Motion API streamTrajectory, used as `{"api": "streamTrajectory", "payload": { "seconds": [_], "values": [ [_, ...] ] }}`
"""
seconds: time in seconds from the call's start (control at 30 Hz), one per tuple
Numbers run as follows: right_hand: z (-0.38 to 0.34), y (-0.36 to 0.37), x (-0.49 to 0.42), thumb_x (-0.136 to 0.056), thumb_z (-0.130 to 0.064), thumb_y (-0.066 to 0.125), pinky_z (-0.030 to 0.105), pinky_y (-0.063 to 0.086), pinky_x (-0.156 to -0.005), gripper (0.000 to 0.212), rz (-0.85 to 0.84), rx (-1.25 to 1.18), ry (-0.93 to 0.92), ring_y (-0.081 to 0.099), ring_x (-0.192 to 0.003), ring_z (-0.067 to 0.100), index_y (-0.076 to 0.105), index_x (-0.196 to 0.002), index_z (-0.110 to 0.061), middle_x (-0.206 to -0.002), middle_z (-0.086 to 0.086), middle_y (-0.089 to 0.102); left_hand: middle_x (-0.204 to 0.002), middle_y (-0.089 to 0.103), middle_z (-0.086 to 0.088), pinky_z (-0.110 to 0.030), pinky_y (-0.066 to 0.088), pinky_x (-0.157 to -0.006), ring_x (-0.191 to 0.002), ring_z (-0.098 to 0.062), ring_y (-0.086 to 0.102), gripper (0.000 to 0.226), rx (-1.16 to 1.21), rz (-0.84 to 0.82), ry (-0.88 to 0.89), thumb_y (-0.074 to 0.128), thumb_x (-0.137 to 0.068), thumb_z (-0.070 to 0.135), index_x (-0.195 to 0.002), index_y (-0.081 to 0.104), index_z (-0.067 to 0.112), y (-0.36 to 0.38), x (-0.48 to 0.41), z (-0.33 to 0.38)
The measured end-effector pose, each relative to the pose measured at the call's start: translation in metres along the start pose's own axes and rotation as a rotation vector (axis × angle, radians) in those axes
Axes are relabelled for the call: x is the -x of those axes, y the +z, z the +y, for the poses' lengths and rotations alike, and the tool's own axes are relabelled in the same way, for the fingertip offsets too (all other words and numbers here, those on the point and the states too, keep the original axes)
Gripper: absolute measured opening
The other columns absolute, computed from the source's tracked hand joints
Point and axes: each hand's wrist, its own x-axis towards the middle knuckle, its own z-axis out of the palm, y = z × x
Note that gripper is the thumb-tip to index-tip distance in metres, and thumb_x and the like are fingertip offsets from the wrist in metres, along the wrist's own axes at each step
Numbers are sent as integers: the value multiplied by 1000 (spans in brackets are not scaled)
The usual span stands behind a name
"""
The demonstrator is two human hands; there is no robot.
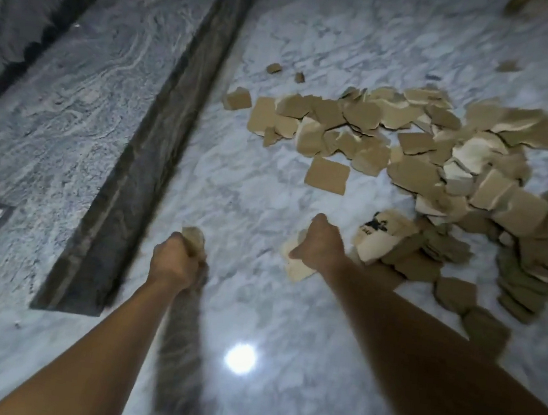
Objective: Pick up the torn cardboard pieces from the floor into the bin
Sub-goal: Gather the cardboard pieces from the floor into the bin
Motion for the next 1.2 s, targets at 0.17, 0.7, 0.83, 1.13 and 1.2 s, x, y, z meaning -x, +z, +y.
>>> {"api": "streamTrajectory", "payload": {
  "seconds": [0.17,0.7,0.83,1.13,1.2],
  "values": [
    [41,-47,32,-86,-33,76,39,50,-97,59,-273,109,-78,56,-121,31,51,-134,-11,-135,12,57,-88,67,-1,-22,49,-75,-84,-21,66,10,75,-375,252,68,-88,23,-92,66,13,1,34,84],
    [256,-121,68,-92,-19,62,43,42,-105,46,-146,347,307,28,-140,35,44,-134,-14,-148,12,29,-135,44,-17,-43,43,-104,-122,-39,49,60,-558,-497,732,67,-86,42,-135,50,12,118,59,329],
    [259,-112,71,-84,-14,72,44,46,-101,64,-36,243,301,38,-134,35,36,-137,-13,-142,11,41,-127,44,-17,-49,50,-95,-115,-40,52,58,-482,-393,770,77,-76,39,-124,55,14,123,45,315],
    [237,-177,63,-66,-39,90,31,54,-82,64,-296,-63,385,64,-96,21,64,-118,-12,-108,3,65,-100,69,-10,-39,58,-79,-93,-28,66,62,-203,-594,602,90,-62,25,-111,54,16,78,16,333],
    [221,-190,60,-71,-41,87,22,40,-58,38,-202,-43,345,55,-76,14,58,-85,-21,-83,-4,53,-95,73,-9,-37,58,-81,-91,-26,68,40,-282,-665,638,89,-66,28,-98,71,12,65,10,339]
  ]
}}
